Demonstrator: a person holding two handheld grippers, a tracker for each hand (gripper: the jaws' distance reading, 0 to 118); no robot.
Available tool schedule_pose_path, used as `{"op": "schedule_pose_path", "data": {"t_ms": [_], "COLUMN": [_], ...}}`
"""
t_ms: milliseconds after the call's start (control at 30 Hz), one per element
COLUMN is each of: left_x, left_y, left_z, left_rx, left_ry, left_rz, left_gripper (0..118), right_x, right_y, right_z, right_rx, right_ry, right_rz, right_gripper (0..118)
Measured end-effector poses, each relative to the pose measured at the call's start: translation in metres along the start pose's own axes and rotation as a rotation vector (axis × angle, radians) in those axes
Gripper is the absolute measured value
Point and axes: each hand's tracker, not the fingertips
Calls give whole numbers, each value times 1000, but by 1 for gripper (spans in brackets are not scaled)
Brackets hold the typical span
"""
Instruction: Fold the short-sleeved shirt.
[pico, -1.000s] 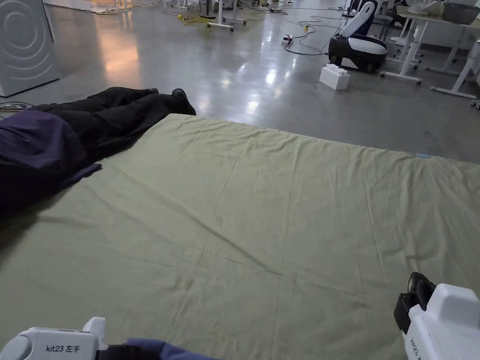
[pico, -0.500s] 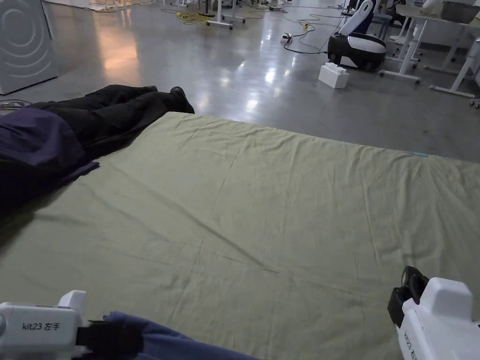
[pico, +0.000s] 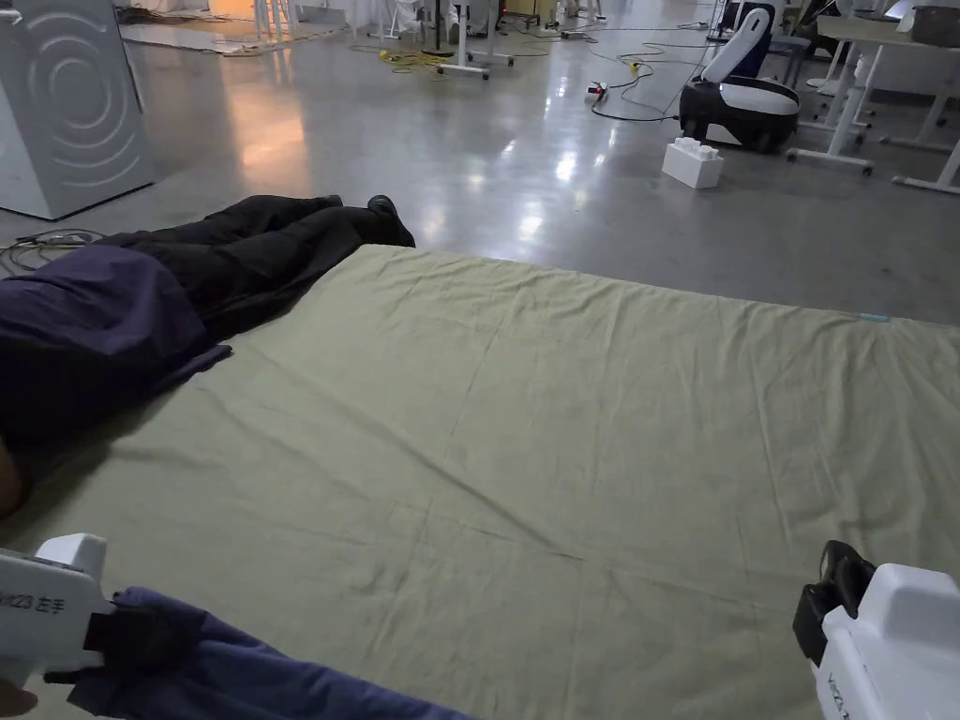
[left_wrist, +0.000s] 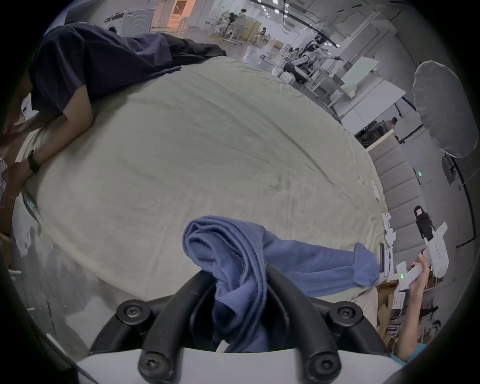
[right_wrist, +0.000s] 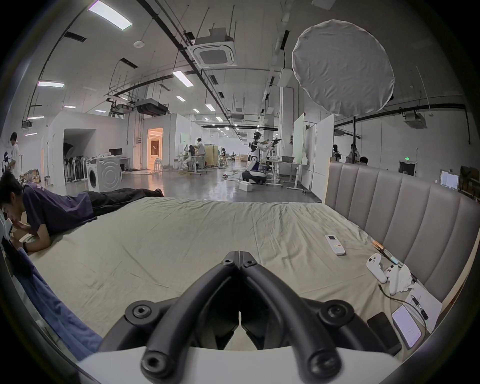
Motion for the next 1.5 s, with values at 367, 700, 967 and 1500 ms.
{"op": "schedule_pose_path", "data": {"t_ms": [367, 700, 967, 1500], "left_x": [95, 174, 193, 172], "left_y": [-17, -47, -75, -60], "left_z": [-13, -122, -178, -89], "left_rx": [-82, -227, -277, -104], "left_ry": [-298, -188, -53, -195], "left_rz": [14, -59, -96, -87], "left_gripper": [12, 12, 13, 47], "right_x": [-4, 7, 20, 27], "right_y": [-1, -6, -9, -16], "right_z": [-3, 0, 5, 7], "right_rx": [-7, -15, -25, -50], "right_ry": [29, 13, -16, -23], "right_rz": [-3, -10, -16, -44], "right_gripper": [0, 0, 0, 0]}}
